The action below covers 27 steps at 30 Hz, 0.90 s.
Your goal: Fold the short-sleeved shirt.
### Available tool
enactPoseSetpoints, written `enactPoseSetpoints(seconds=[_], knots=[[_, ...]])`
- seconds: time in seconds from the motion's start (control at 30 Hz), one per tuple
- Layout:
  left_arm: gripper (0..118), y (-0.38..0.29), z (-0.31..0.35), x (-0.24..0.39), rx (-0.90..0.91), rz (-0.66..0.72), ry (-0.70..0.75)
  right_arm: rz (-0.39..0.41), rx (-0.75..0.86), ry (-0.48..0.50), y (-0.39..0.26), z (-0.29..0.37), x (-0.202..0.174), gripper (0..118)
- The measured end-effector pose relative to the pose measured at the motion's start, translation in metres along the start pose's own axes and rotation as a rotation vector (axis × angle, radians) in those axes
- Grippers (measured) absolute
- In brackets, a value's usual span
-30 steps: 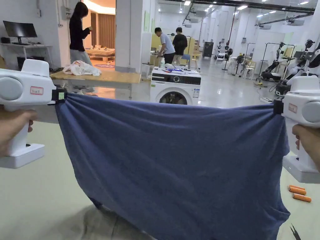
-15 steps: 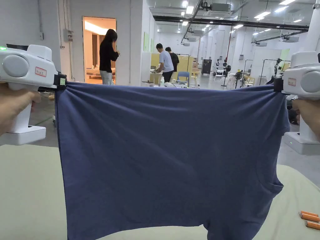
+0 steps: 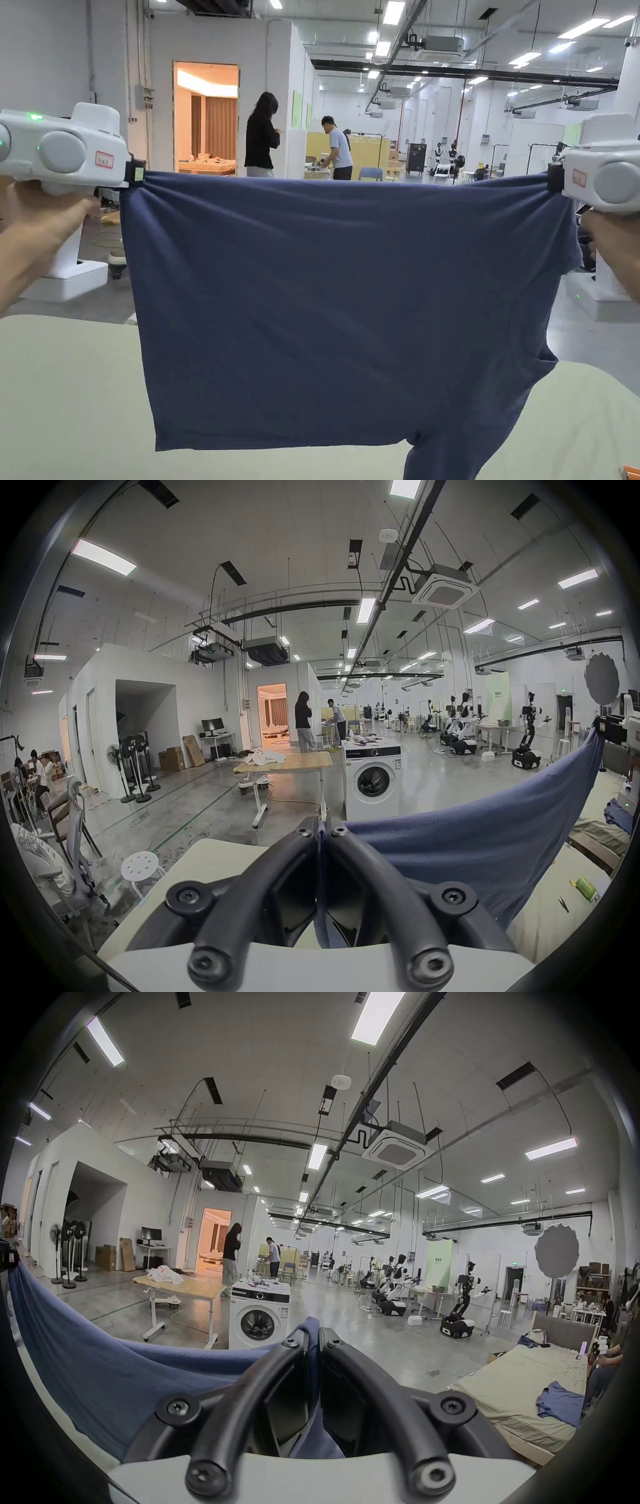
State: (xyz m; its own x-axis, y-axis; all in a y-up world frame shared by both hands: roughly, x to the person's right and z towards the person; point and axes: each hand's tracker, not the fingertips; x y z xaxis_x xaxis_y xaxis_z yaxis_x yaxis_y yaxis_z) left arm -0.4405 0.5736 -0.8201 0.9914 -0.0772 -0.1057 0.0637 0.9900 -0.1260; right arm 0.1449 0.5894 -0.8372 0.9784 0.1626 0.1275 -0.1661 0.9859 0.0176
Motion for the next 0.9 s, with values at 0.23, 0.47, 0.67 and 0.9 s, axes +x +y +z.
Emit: enactPoseSetpoints(seconds=[0.23, 0.47, 0.67, 0.9], knots=[[0, -0.066, 0.014, 0.007, -0.055, 0.04, -0.019, 0.028, -0.072, 0.011, -0.064, 0.029, -0.006, 4], [0, -0.139, 0.051, 0.008, -0.111, 0.093, -0.034, 0.019, -0.128, 0.011, -0.123, 0.086, -0.007, 4], [0, -0.188, 0.117, 0.005, -0.087, 0.101, -0.052, 0.024, -0.145, 0.032, -0.157, 0.152, 0.003, 4], [0, -0.243, 0.191, 0.001, -0.108, 0.094, -0.086, 0.036, -0.206, 0.061, -0.204, 0.228, 0.014, 4]])
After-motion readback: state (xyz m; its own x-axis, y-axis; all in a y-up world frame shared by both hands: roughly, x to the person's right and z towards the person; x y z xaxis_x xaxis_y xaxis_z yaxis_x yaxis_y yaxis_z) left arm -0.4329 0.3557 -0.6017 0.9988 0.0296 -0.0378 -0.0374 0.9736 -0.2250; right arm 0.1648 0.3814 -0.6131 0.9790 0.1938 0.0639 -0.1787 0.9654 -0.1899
